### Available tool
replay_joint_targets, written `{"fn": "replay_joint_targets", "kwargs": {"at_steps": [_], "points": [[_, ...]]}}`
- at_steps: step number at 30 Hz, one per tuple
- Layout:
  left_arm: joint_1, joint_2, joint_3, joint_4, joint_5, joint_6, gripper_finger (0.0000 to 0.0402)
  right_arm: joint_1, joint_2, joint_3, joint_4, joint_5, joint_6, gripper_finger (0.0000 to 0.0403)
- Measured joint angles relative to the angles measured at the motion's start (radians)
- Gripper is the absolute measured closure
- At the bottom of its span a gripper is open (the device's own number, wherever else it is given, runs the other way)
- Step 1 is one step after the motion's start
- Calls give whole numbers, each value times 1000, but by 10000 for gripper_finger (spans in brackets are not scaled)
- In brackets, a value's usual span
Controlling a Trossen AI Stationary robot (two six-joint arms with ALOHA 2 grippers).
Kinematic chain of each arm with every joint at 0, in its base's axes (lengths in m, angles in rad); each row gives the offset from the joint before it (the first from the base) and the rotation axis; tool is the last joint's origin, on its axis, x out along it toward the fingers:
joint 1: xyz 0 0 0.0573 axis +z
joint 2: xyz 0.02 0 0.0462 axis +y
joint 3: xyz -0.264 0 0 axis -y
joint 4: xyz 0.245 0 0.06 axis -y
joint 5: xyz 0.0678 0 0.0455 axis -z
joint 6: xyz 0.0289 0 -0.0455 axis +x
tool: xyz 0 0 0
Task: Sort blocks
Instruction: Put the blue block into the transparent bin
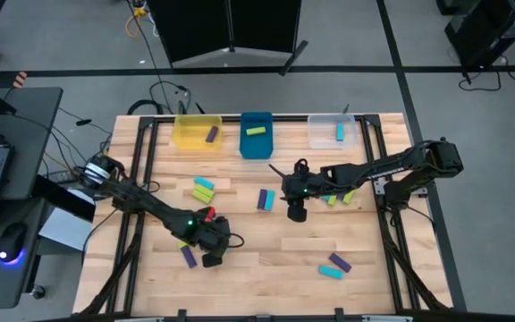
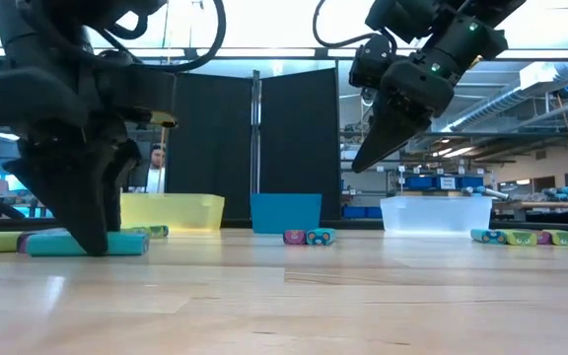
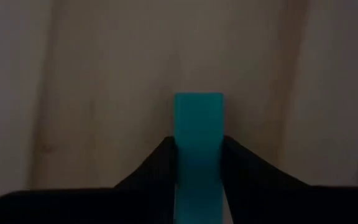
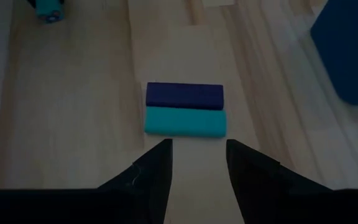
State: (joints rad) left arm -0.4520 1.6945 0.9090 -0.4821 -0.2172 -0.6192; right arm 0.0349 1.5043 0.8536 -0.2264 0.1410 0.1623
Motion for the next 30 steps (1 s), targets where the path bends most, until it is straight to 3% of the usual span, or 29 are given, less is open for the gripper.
{"fn": "replay_joint_targets", "kwargs": {"at_steps": [5, 11, 21, 27, 30], "points": [[34, -1, -3, 93, -59, 42, 301, 27, 0, 0, 1, 0, -8, 241], [99, -1, -48, 285, -10, 120, 301, 69, 0, 0, 55, 0, -112, 241], [244, -2, -106, 724, 352, 166, 301, 175, 0, 0, 223, -4, -385, 241], [346, -3, -106, 956, 593, 112, 301, 208, 0, 0, 265, -10, -468, 241], [394, -3, -106, 1005, 659, 78, 301, 213, -2, 0, 279, -28, -498, 241]]}}
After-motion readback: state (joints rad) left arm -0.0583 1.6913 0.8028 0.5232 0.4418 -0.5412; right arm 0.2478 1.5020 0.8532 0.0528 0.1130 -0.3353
